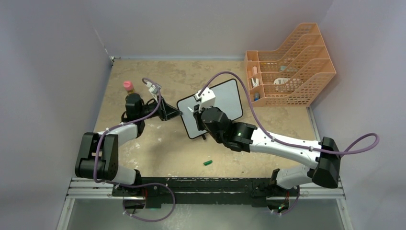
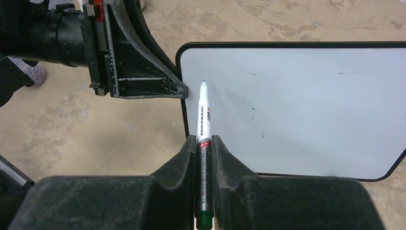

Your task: Write a sentence on the whiteboard

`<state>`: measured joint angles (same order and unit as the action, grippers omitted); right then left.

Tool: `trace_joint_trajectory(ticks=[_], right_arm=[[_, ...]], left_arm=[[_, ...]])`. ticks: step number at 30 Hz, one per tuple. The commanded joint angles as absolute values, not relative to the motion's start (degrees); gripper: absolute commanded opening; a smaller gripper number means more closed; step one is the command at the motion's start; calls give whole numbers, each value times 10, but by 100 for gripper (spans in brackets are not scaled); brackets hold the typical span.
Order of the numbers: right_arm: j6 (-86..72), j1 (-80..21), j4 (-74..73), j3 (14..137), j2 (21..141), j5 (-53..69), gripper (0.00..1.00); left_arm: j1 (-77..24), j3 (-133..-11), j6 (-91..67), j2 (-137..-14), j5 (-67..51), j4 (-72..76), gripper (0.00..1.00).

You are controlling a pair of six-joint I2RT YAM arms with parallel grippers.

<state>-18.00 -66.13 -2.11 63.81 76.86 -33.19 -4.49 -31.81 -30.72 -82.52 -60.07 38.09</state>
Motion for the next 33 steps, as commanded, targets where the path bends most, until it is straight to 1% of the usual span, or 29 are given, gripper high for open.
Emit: trace_joint_trajectory(ticks=[1, 10, 18, 33], right_arm=[[-198, -668, 5, 678, 782, -365, 0], [-213, -674, 1, 691, 811, -381, 0], [-219, -680, 4, 717, 841, -400, 0], [-240, -689, -31, 734, 867, -425, 0]], left_arm=[[-41, -338, -298, -824, -618, 416, 19], [-44, -344, -286, -827, -613, 408, 13], [-47, -348, -269, -819, -606, 386, 0], [-52, -351, -245, -809, -595, 360, 0]])
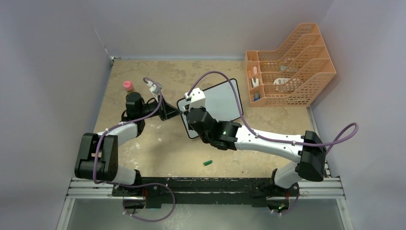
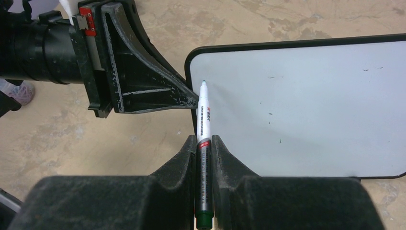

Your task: Write a sentence on the whiteboard

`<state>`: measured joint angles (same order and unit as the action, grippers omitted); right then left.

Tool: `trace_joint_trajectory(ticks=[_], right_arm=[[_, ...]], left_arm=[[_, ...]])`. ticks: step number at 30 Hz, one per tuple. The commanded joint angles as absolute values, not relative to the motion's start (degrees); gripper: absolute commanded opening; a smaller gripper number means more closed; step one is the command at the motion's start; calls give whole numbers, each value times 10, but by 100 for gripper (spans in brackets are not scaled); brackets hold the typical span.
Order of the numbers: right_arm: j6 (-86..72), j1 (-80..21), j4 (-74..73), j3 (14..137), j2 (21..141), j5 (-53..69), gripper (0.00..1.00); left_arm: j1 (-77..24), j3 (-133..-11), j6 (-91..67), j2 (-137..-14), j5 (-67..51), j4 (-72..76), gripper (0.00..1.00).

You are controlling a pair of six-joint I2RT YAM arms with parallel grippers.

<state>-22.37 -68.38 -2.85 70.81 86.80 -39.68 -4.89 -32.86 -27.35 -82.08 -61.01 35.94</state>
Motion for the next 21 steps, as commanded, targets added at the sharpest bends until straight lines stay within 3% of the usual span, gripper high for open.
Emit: trace_joint_trajectory(ticks=[1, 21], right_arm=[[-241, -689, -32, 735, 869, -425, 0], [-255, -693, -43, 751, 896, -434, 0]], left_arm=[[-53, -350, -244, -808, -595, 360, 0], [-57, -351, -240, -803, -595, 355, 0]])
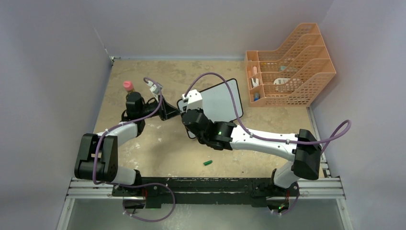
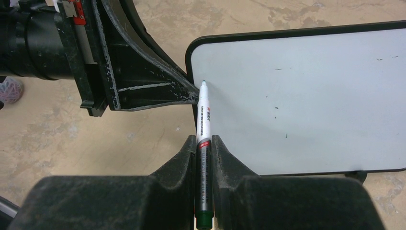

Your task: Write a sentence on the whiteboard

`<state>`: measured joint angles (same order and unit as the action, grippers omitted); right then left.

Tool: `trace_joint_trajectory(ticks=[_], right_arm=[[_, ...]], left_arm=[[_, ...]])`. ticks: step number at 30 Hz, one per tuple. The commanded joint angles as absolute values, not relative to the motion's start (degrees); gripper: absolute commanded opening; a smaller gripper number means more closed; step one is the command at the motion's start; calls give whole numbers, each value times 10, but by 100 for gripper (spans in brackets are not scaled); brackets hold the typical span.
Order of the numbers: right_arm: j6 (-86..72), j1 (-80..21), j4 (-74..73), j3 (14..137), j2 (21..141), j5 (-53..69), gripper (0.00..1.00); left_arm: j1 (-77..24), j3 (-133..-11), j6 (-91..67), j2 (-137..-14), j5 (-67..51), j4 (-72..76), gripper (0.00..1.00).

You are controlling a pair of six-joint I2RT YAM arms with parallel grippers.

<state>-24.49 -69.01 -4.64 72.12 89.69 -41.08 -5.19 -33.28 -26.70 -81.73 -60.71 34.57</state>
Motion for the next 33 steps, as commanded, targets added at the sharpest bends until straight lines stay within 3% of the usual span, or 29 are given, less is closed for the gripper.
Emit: trace_joint_trajectory(ticks=[1, 33], right_arm=[[-255, -694, -44, 752, 898, -434, 0], [-275, -694, -80, 769, 929, -464, 0]], left_arm=[[-57, -352, -240, -803, -595, 355, 0], [-59, -352, -234, -798, -596, 347, 0]])
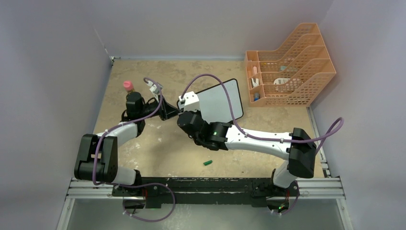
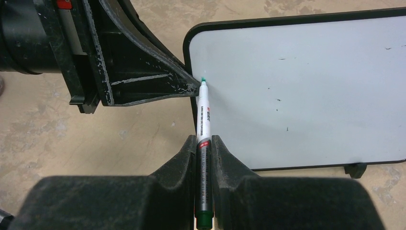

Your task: Write a sentence on the whiteboard

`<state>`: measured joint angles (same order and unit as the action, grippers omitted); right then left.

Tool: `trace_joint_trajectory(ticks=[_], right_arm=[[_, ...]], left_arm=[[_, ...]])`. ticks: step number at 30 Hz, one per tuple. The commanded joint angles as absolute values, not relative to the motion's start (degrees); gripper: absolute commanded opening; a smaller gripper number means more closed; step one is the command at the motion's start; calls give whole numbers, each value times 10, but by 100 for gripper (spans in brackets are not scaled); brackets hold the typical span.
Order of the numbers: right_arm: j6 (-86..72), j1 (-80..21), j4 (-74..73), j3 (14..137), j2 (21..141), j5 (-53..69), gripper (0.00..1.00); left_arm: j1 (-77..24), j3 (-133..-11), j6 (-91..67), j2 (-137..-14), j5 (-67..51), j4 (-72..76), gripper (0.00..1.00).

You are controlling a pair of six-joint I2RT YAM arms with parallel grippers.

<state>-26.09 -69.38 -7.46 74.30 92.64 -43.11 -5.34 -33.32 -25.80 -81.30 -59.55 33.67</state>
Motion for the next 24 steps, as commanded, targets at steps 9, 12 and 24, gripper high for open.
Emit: trace_joint_trajectory(ticks=[9, 12, 24], right_arm=[[-286, -694, -92, 769, 930, -469, 0], [-288, -694, -97, 769, 929, -473, 0], [-298, -694, -110, 765, 924, -497, 0]], left_arm=[[-59, -352, -232, -799, -596, 345, 0], [-59, -353, -231, -799, -596, 344, 0], [-59, -353, -229, -799, -595, 340, 0]])
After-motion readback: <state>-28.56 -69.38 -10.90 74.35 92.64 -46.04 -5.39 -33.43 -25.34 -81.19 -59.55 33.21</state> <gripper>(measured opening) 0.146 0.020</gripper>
